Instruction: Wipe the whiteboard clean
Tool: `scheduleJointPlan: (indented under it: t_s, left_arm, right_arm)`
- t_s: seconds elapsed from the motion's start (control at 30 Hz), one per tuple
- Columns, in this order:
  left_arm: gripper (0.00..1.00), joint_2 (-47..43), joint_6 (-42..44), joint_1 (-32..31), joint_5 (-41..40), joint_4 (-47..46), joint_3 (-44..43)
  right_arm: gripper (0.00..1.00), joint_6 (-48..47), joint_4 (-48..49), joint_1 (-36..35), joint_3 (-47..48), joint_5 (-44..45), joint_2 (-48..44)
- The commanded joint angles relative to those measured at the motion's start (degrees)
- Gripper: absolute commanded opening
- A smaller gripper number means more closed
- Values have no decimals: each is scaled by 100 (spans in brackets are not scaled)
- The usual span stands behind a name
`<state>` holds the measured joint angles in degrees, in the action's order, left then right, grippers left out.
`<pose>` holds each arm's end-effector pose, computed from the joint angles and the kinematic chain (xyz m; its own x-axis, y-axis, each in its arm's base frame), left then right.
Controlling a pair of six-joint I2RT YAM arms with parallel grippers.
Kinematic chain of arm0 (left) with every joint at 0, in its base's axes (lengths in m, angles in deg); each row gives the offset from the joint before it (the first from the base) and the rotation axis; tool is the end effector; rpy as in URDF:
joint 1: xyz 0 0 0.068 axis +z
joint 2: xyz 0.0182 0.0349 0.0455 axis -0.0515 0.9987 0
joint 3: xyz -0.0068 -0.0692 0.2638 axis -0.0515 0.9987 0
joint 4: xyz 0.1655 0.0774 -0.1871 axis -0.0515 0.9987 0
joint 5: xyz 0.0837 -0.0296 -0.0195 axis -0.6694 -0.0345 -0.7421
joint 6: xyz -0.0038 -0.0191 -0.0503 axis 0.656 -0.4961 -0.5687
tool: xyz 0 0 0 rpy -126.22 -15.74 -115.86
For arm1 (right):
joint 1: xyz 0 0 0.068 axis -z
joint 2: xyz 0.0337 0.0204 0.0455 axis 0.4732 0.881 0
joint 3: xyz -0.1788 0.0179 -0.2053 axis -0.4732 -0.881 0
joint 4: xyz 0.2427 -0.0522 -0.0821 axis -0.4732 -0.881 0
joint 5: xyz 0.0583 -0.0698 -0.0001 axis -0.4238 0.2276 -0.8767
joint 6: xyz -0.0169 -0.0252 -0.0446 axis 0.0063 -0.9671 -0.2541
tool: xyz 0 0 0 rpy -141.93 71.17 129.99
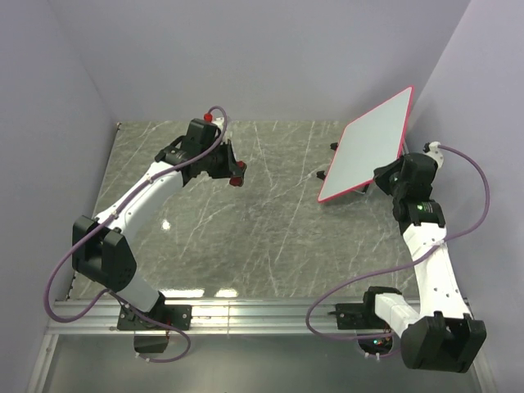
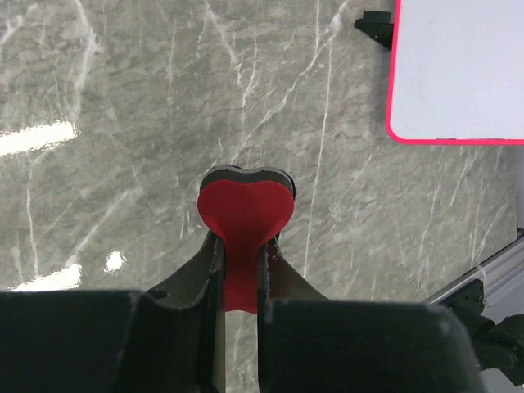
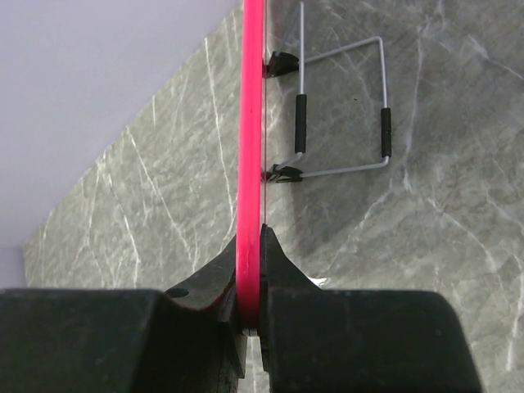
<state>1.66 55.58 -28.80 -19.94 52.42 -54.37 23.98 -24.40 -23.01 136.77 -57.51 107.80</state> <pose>0.3115 -0.1591 0.3263 -0.7959 -0.1268 -0.5920 0.2165 0.8536 -0.4738 0.2228 -0.0207 0.3331 -0.2647 0.6297 -0.7304 0.3262 0.7712 0.5467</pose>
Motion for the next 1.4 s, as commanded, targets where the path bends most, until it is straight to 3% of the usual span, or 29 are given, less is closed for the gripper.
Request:
scheduleJointPlan:
  t_s: [0.0, 0.2, 0.27, 0.3, 0.43, 0.6, 0.77, 0.8, 0.87, 0.9, 0.93, 1.2, 1.37]
  left_arm:
    - [0, -178, 79, 1, -155, -63, 94]
    - [0, -55, -9, 1, -252, -282, 349]
    - [0, -29, -36, 1, -243, -335, 376]
    - [0, -2, -44, 1, -226, -361, 367]
    - [0, 121, -45, 1, -234, -397, 297]
    - [0, 288, -27, 1, -252, -397, 165]
    - [0, 402, -1, 1, -269, -432, 130]
    - [0, 420, -1, 1, -261, -441, 139]
    - [0, 472, -1, 1, -252, -467, 139]
    - [0, 490, 17, 1, -261, -476, 139]
    - [0, 516, 26, 1, -261, -493, 139]
    - [0, 964, 96, 1, -243, -651, -98]
    - [0, 1780, 184, -34, -383, -635, -633]
  right_arm:
    - [0, 1, 274, -49, -58, -42, -146]
    - [0, -78, -112, -58, -322, -271, -480]
    - [9, -61, -192, -58, -453, -332, -542]
    - [21, -52, -218, -58, -506, -359, -621]
    - [37, 18, -201, -66, -726, -517, -727]
    - [47, 27, -306, -128, -762, -500, -780]
    - [49, -192, -578, -128, -560, -315, -894]
    - [53, -227, -631, -128, -516, -298, -894]
    - [75, -297, -754, -128, -428, -280, -911]
    - [97, -315, -798, -128, -393, -280, -938]
    - [100, -333, -903, -128, -323, -254, -955]
    - [100, -491, -1553, -128, 266, 176, -1263]
    - [100, -587, -2248, -128, 916, 467, -1526]
